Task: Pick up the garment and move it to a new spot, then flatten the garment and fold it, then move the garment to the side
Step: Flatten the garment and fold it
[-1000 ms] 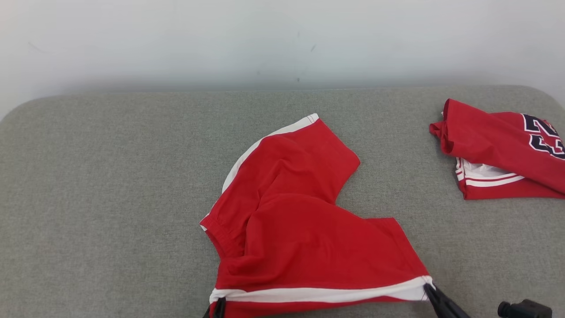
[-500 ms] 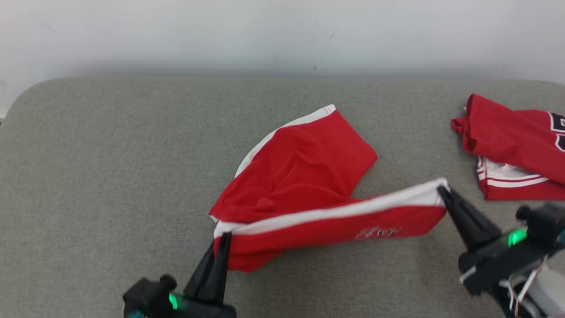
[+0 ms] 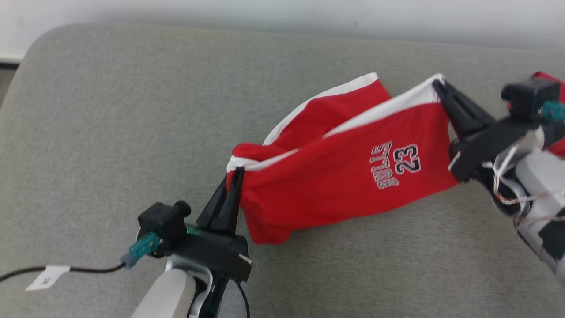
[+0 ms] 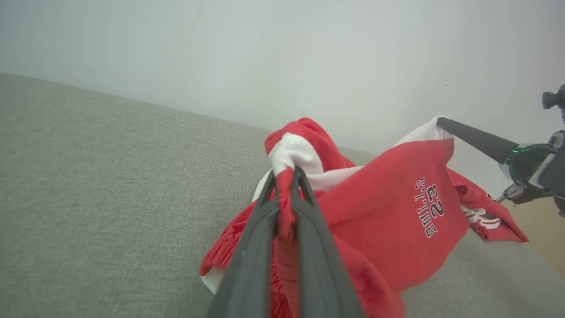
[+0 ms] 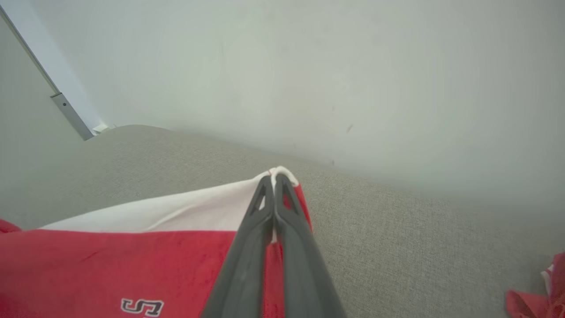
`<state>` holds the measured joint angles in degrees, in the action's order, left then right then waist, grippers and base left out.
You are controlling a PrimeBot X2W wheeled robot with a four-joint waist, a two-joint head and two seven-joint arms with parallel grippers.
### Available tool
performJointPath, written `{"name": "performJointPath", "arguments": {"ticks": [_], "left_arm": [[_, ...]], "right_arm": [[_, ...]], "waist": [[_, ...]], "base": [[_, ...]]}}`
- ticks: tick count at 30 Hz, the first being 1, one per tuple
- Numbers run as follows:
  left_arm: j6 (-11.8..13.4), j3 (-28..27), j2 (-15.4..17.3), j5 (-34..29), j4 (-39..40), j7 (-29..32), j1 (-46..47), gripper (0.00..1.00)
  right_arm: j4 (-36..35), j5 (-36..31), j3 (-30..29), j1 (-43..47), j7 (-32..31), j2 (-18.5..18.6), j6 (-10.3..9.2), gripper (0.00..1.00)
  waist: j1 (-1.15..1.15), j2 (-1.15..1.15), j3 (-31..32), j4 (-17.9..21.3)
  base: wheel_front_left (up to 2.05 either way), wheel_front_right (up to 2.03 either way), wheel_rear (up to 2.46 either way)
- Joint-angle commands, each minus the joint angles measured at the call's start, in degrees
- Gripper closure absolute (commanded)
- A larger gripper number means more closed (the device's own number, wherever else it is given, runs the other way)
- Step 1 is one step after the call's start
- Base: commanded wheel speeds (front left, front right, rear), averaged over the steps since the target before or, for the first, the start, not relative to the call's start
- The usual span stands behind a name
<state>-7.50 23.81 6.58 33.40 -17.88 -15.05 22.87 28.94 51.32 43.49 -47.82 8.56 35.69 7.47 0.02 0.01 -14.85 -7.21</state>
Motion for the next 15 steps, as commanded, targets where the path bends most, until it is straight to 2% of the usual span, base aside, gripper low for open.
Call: {"name": "performJointPath", "arguments": {"ticks": [1,8,15], "left_arm": [[0.04,-0.02,-0.54,0.34,-1.37,-0.16,1.75,1.0],[0.04,0.29,-2.73,-0.26,-3.82,-0.17,6.04,1.0],[0.04,0.78,-3.57,-0.53,-5.02,-0.17,8.41,1.0]], "right_arm": [[2.61,0.82,1.46,-2.93,0.06,-0.81,0.06,1.0],[14.66,2.54,7.32,-14.39,1.76,-3.02,0.06,1.0],[24.53,3.46,10.53,-20.89,2.9,-5.54,0.06,1.0]], "waist": [[-0.02,-0.01,-2.98,-3.02],[-0.02,-0.01,-7.02,-6.72],[-0.02,-0.01,-9.74,-9.07]], "base": [[0.0,0.0,0.0],[0.0,0.0,0.0],[0.0,0.0,0.0]]}}
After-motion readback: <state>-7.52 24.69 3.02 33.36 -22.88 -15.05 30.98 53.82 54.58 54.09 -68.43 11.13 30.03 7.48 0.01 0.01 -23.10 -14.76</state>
